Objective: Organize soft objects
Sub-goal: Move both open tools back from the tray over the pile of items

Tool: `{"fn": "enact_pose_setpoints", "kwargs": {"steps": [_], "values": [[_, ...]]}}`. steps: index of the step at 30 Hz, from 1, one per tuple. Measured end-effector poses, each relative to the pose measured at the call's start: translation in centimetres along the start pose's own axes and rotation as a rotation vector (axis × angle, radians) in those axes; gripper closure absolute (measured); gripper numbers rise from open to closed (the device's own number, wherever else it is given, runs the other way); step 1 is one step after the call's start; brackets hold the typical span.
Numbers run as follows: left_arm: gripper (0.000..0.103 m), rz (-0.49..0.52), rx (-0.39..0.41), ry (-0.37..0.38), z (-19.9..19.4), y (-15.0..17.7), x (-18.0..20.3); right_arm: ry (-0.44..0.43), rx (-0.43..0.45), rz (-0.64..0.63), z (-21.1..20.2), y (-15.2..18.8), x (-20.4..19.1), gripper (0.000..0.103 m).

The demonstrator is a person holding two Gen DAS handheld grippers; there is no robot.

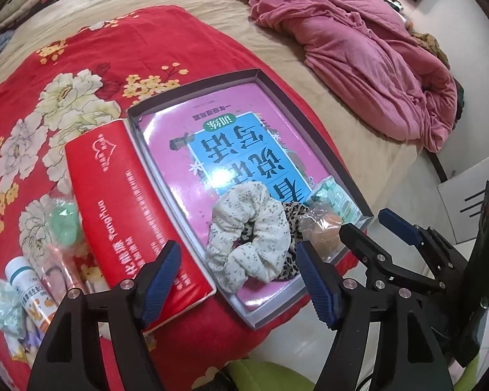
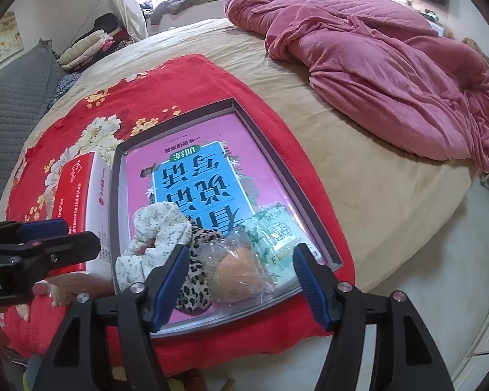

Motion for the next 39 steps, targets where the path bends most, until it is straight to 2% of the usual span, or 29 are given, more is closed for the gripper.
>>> {"fn": "enact_pose_setpoints", "kwargs": {"steps": [22,39], "values": [[0.026,-0.025,0.083,-0.028,-5.5,3.2,-1.8,-0.012,0.039,-0.016,-4.0,-0.3,-2.1,0.031],[0.026,-0.115,0.185,-0.081,-12.7,7.8,-6.3,-0.063,0.112,-0.1,-8.8,-0.1,-7.2,0.03]]}}
Point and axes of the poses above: each gripper's, at about its wrist camera, not at the fingertips, and z roughly the way its jaws point, x to its right, y to its underside, the point moved 1 cm from there along z, roughly the way its jaws point, and after that the axes turned 13 degrees about y, right-handed, at the moved point
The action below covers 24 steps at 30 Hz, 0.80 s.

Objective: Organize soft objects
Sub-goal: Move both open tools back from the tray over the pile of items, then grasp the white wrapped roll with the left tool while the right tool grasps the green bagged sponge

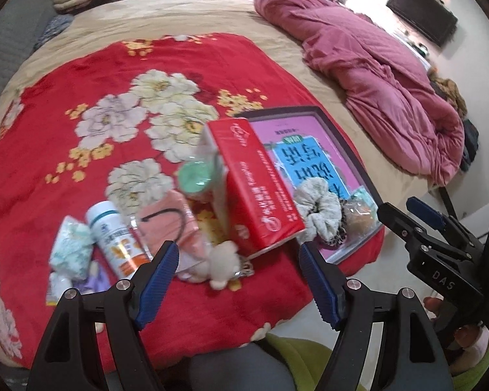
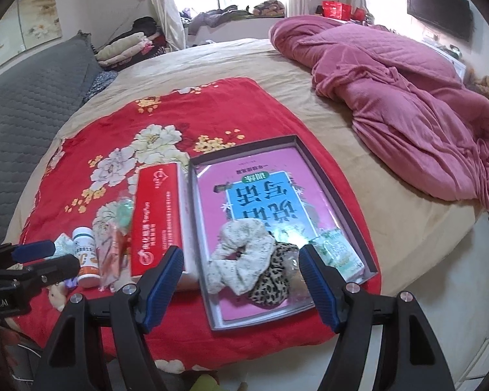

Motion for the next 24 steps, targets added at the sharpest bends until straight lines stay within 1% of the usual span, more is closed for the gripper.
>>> {"fn": "enact_pose_setpoints", "kwargs": {"steps": [5,16,18,24], "values": [[0.026,-0.035,0.044,-0.016,-2.6,0.6,-1.9,-0.008,0.021,-0.027,-1.2,-0.2,-1.4,0.03],[0.026,-0.101,0.103,-0.058,-7.0,2.4,-6.1,-0.049,0.06,-0.099,-3.7,-0.5,-5.5,0.03],[0.025,-0.119,0.115,-0.06,-7.8,2.8,-7.0,-0.068,0.059,-0.111,-4.0,-0.4,-6.5,0.03],[0.025,-0.156,0.149,-0.066,-9.8,3.7,-9.1,-0.09,0.068,-0.155,-5.1,-0.3,-9.0,0.03]]}}
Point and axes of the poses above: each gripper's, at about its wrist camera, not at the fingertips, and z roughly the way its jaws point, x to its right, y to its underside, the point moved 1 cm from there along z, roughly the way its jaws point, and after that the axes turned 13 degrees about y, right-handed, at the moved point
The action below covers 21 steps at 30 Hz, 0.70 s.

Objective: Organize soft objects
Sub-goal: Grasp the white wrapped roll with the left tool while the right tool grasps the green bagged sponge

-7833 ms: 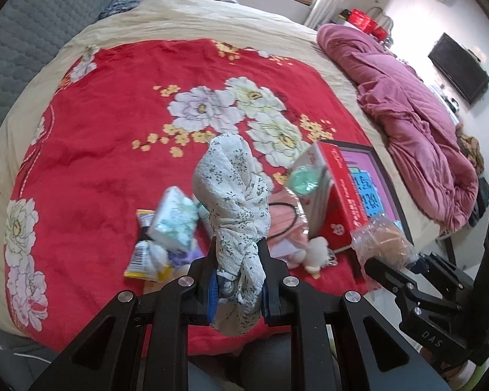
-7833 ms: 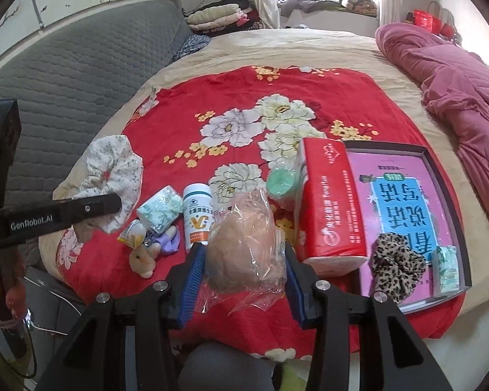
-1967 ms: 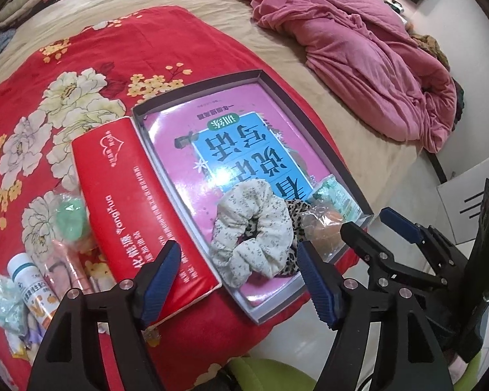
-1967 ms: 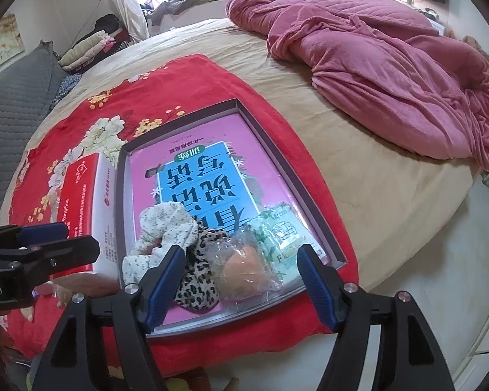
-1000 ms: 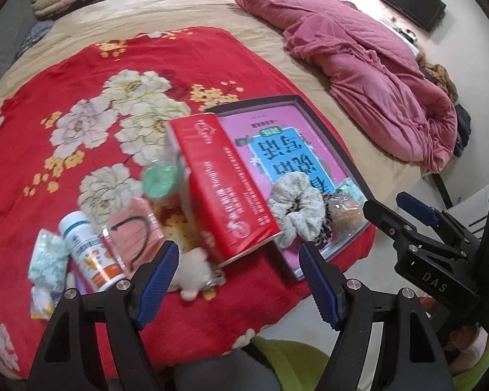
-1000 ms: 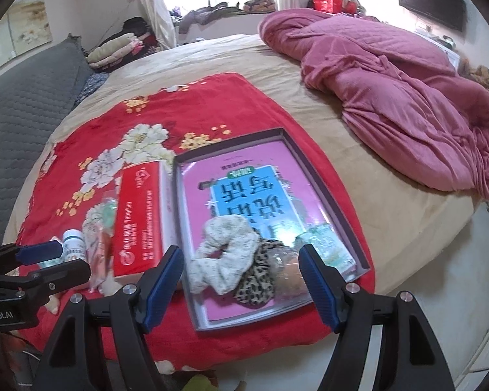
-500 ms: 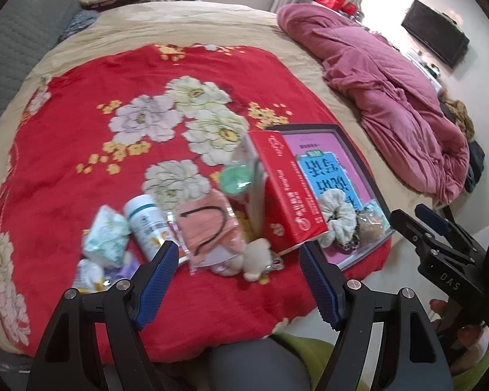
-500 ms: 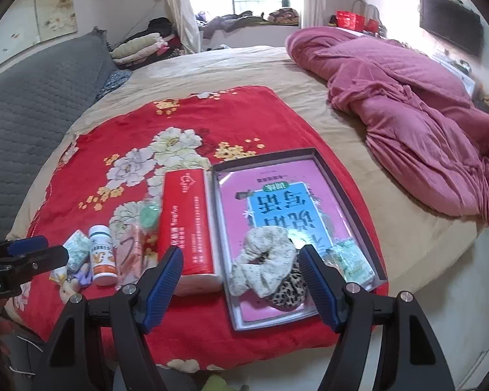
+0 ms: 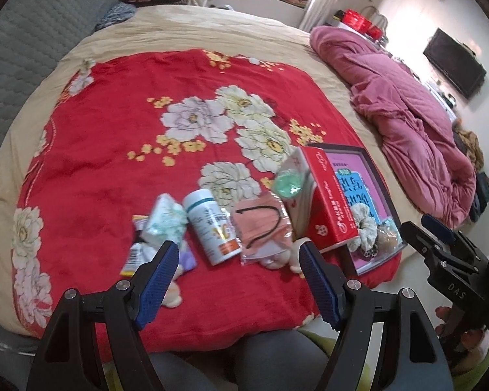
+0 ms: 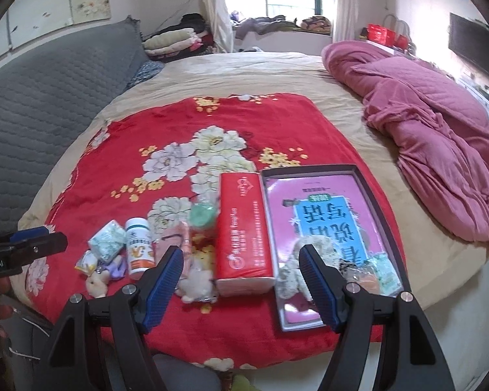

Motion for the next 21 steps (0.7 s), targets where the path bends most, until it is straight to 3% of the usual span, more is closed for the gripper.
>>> {"fn": "enact_pose_setpoints", "kwargs": {"steps": [21], "values": [[0.025,-0.149,0.048,-0.031,-3.8,2.3,-8.1,-0.047,0.003,-0.102,-0.9,0.4,-6.2,0.03]]}}
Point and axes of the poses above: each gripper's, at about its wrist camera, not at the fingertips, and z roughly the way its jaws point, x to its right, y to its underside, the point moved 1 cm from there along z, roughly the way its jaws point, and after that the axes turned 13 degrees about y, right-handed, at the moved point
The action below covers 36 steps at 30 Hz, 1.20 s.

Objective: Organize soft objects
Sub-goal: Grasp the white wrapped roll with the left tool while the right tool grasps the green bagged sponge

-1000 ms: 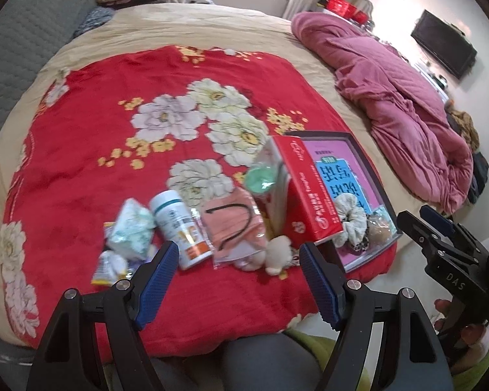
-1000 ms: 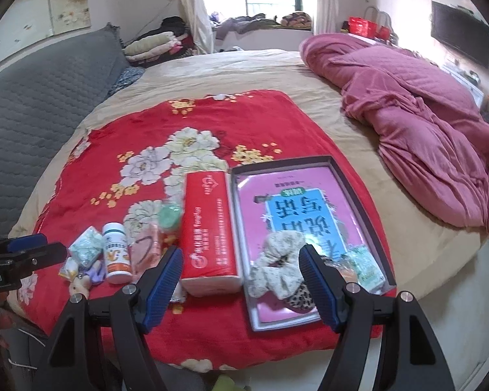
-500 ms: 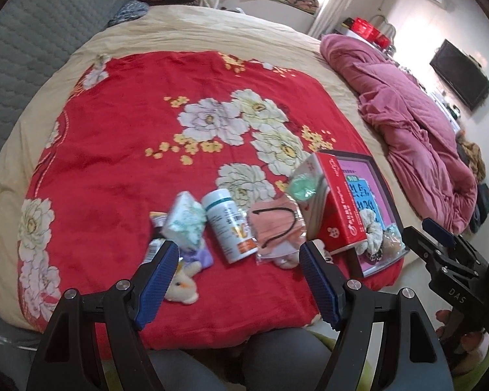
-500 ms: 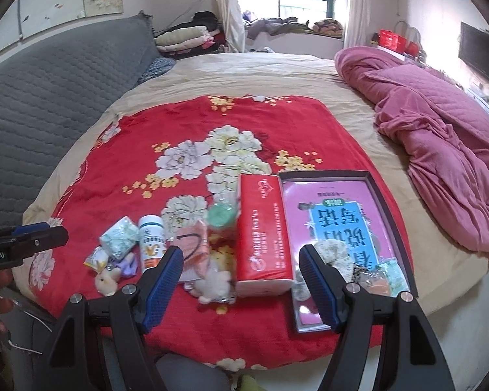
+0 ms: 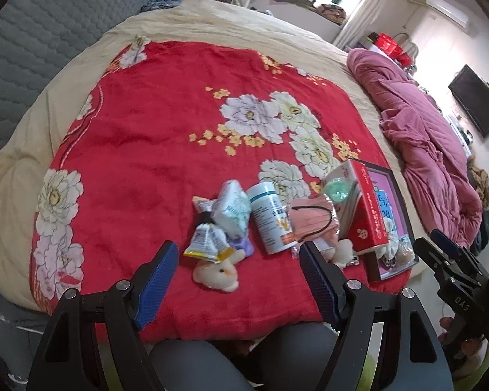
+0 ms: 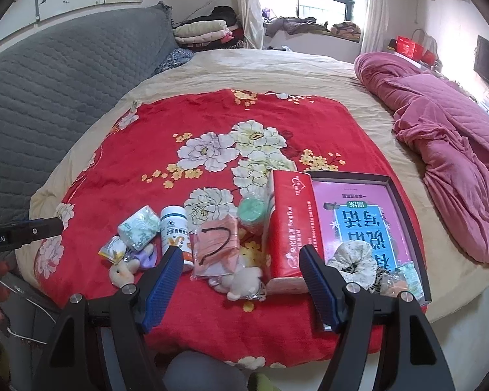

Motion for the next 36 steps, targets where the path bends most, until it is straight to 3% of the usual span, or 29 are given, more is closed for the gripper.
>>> {"fn": "enact_pose_setpoints", "kwargs": {"steps": [9,20,28,36], "values": [[0.025,-0.013,-0.026,-0.007,1.5,0.6,-1.1,-0.003,-0.019,-0.011,1.1,0.4,-1.1,0.03],[0.025,0.045,-0.111,-0.018,7.8,-0.9,0.2,0.013,-0.055,0.003,4.4,-0.3,-1.0,0.03],[0.025,0.045,-0.157,-0.045,11.9,-2.9,-1.0,0.026,-0.08,0.01,8.2,-2.0,-1.6,0.03],[0.026,0.057,-0.183,-0.038,14.1,-3.7,-2.1,0.123,-0.11,-0.031,12.9,-3.8,-3.5,0.03]]}}
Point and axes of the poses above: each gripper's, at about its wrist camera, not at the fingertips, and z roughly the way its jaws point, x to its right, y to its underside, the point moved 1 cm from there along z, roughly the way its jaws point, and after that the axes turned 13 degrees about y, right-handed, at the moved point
